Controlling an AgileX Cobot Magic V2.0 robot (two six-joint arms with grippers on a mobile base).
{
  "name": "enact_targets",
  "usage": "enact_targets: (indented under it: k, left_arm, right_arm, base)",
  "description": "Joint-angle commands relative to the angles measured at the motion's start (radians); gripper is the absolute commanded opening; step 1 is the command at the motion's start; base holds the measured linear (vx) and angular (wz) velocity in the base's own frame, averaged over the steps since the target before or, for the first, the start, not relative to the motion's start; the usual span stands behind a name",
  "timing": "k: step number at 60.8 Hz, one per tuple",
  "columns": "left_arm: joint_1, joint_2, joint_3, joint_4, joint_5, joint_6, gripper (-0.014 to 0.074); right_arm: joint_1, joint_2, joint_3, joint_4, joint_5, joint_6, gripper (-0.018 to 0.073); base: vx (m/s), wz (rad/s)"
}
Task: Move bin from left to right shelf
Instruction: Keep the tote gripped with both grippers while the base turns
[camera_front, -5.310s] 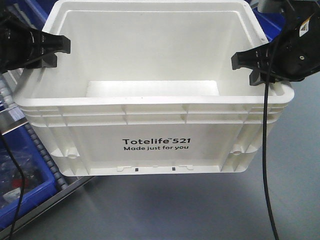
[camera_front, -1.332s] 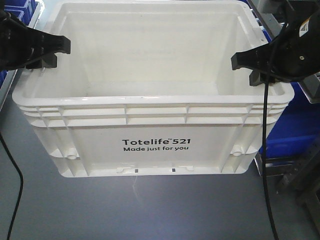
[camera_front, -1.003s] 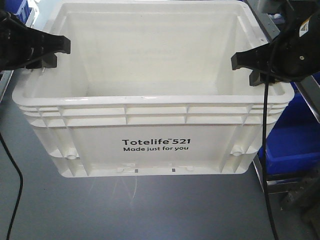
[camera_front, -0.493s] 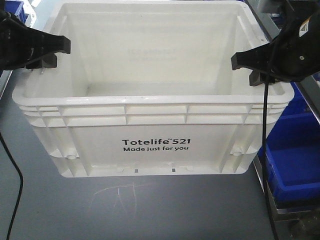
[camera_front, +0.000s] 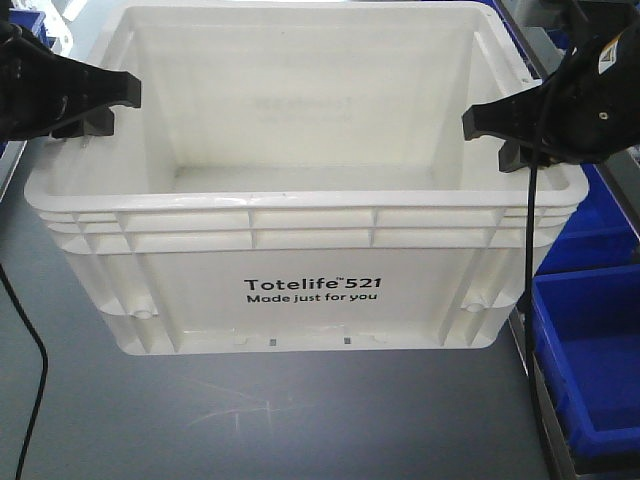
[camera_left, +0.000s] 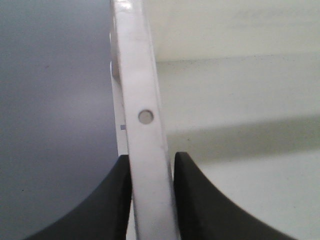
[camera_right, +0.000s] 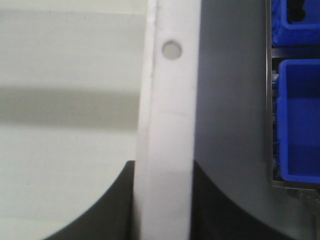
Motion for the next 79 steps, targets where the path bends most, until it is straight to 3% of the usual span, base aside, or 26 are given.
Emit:
enact_targets:
  k: [1,79]
  left_arm:
    - [0.0,-0.043,-0.04,0.05,-0.098,0.034,-0.0008]
    - [0.0,-0.043,-0.04,0.05,-0.098,0.034,-0.0008]
  right_arm:
    - [-0.005,-0.049,-0.036,-0.036,-0.1,-0.016,0.0023]
    - [-0.005,-0.049,-0.036,-0.036,-0.086,-0.016,0.0023]
  base:
    - [0.25,0.03]
    - [0.24,0.02]
